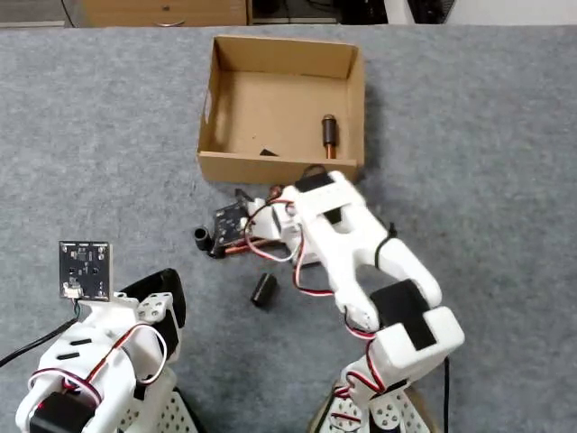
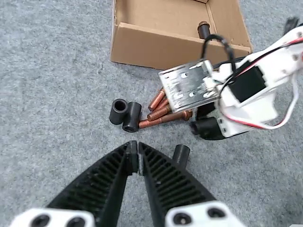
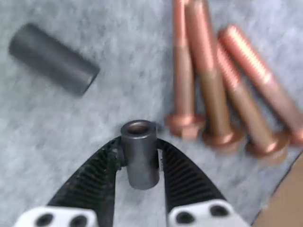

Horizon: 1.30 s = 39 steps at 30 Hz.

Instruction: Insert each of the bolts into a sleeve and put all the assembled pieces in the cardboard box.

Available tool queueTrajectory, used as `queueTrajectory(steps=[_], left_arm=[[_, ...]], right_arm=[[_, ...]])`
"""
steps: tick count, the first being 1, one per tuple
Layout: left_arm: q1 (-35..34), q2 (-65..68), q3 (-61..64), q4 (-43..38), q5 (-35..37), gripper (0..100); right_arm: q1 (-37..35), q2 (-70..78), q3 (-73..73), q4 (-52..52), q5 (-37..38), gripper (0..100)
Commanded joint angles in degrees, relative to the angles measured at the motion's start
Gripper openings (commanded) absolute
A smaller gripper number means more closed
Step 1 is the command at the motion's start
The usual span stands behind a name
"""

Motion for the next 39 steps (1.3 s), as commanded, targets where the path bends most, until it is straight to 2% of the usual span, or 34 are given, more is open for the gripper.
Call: queueTrajectory(steps=[1, 3, 8, 16, 22, 32, 36, 39], left_arm=[[-0.4, -0.3, -0.4, -1.1, 0.3, 2], [-0.4, -0.2, -0.4, -1.1, 0.3, 2], [-0.4, -0.2, -0.6, -1.1, 1.7, 2], [-0.4, -0.1, -1.0, -1.1, 3.4, 2], [-0.4, 4.4, -5.0, -3.7, 3.4, 2], [-0.4, 29.3, -19.5, -6.6, 3.3, 2], [-0.4, 37.5, -25.4, -6.2, 2.5, 2], [-0.4, 42.9, -28.7, -6.2, -2.1, 2]], right_arm=[[2.9, -8.2, -4.3, 4.3, 0.6, 0.2], [4.2, -12.3, -5.7, 5.9, 0.0, 0.2], [6.1, -22.5, -8.2, 7.8, -8.6, 0.2], [6.5, -40.5, -15.4, 7.7, -30.7, 0.2], [15.4, -48.5, -23.7, 7.8, -49.2, 0.2], [32.4, -53.1, -32.4, 16.8, -71.4, 0.2], [38.1, -53.8, -36.3, 21.5, -75.7, 0.2], [41.0, -53.8, -37.2, 25.1, -75.7, 0.2]])
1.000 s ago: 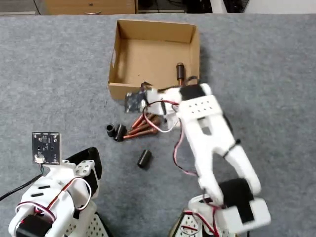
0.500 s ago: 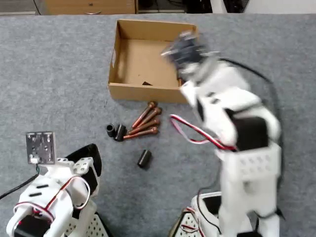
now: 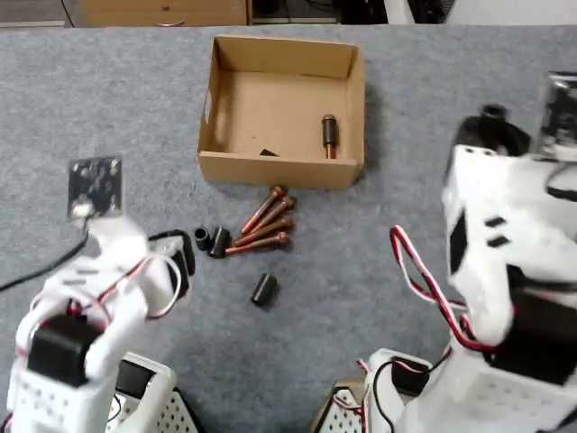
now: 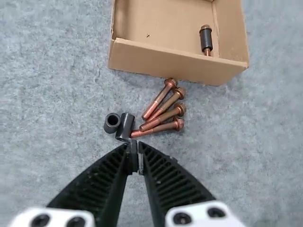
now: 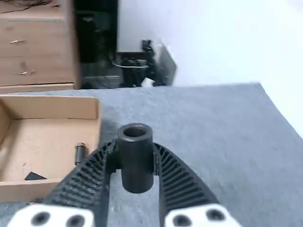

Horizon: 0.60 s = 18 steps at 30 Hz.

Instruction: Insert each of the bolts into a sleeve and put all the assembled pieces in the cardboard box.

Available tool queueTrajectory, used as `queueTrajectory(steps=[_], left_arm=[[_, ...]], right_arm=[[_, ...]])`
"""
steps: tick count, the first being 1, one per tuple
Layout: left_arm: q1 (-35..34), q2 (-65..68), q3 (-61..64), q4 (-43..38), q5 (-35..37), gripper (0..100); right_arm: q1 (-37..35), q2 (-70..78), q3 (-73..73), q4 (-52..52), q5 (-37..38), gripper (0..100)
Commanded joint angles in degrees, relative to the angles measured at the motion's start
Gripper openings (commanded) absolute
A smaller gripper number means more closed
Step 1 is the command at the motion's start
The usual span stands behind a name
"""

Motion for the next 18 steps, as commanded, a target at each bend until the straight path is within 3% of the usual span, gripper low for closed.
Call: queueTrajectory(steps=[1, 11, 18], left_arm=[[-0.4, 6.5, -5.8, -0.8, -4.5, 2], [-0.4, 21.7, -9.0, -6.8, -24.6, 2], [-0.1, 29.1, -8.6, -14.8, -37.0, 2]], right_arm=[[3.5, -0.7, -2.7, 3.3, -1.4, 0.2], [4.0, -0.3, 0.0, 5.2, -8.5, 0.2], [7.6, -0.3, 6.8, -1.1, -8.5, 0.2]])
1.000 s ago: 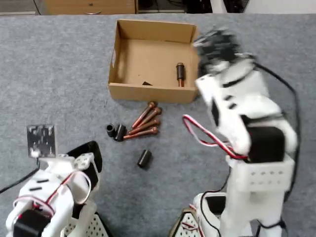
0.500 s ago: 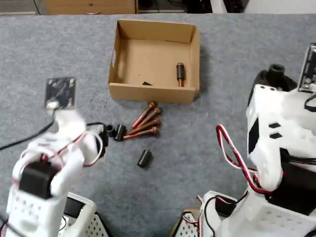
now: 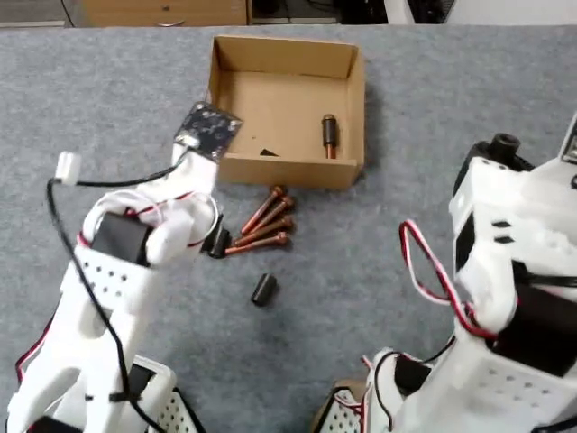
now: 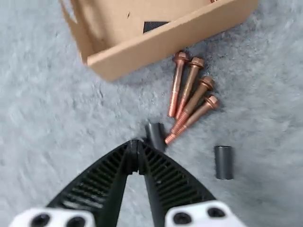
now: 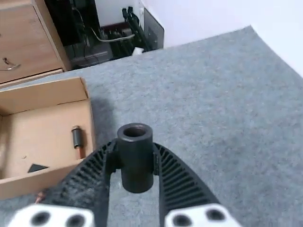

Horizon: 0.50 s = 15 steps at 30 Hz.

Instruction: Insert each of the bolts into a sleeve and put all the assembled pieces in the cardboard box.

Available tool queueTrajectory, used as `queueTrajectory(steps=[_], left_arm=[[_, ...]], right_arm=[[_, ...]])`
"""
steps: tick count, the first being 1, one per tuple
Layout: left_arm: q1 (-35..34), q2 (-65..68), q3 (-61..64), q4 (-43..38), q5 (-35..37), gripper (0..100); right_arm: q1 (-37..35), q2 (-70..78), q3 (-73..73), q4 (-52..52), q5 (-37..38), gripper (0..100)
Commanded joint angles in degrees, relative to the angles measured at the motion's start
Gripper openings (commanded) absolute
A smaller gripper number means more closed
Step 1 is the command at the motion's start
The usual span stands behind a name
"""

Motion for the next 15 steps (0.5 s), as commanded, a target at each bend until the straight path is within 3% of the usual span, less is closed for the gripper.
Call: queueTrajectory(steps=[1, 6, 15], left_arm=[[0.1, 3.3, -2.5, -4.0, -4.8, 2], [1.7, 10.5, -2.6, -5.8, -11.5, 2], [5.1, 22.8, -3.0, -11.2, -25.1, 2]], right_arm=[[4.3, -0.2, 4.0, -6.1, -0.8, 0.2], [8.0, -0.3, 14.0, -13.8, -0.8, 0.2], [7.8, -0.6, 25.0, -23.5, -0.2, 0.2]])
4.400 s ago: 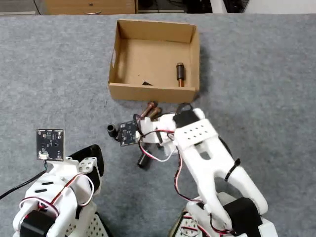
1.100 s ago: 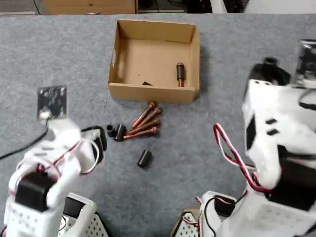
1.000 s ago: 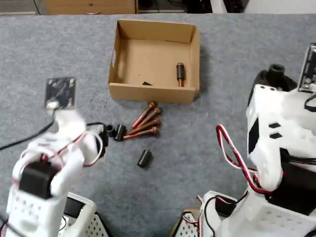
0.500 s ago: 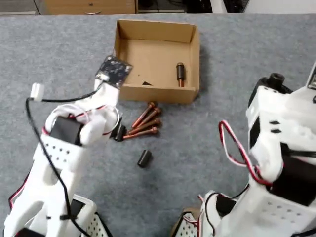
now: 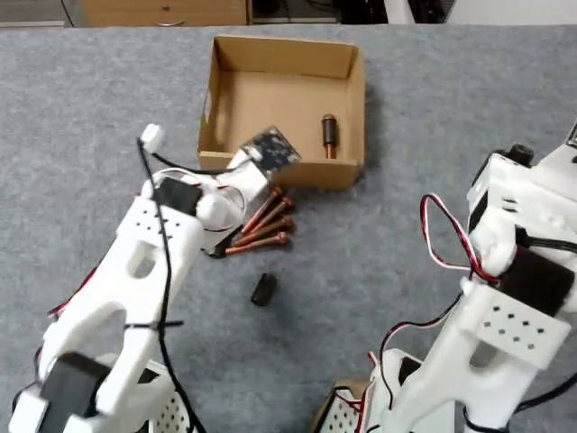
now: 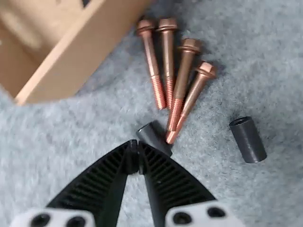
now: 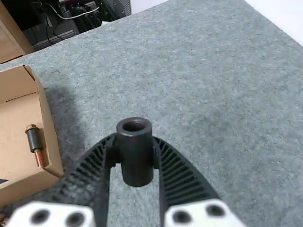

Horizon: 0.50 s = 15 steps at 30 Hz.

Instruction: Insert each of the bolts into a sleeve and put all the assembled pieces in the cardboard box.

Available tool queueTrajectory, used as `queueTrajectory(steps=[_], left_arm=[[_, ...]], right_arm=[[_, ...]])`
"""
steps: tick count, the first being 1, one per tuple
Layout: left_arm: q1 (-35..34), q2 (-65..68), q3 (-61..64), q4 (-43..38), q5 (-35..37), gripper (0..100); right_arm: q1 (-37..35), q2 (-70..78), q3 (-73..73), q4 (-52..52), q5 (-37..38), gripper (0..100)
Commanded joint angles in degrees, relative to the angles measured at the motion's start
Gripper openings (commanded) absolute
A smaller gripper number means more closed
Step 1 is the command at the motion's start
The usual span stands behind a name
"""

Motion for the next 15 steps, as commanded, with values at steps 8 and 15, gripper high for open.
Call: queueTrajectory(steps=[8, 15], left_arm=[[4.1, 8.1, -3.1, -8.4, -15.6, 2], [9.1, 13.8, -3.1, -15.5, -15.7, 2]], right_arm=[[0.6, -0.7, 7.0, -7.8, 0.0, 0.2], [0.6, -0.7, 11.2, -9.4, 0.0, 0.2]])
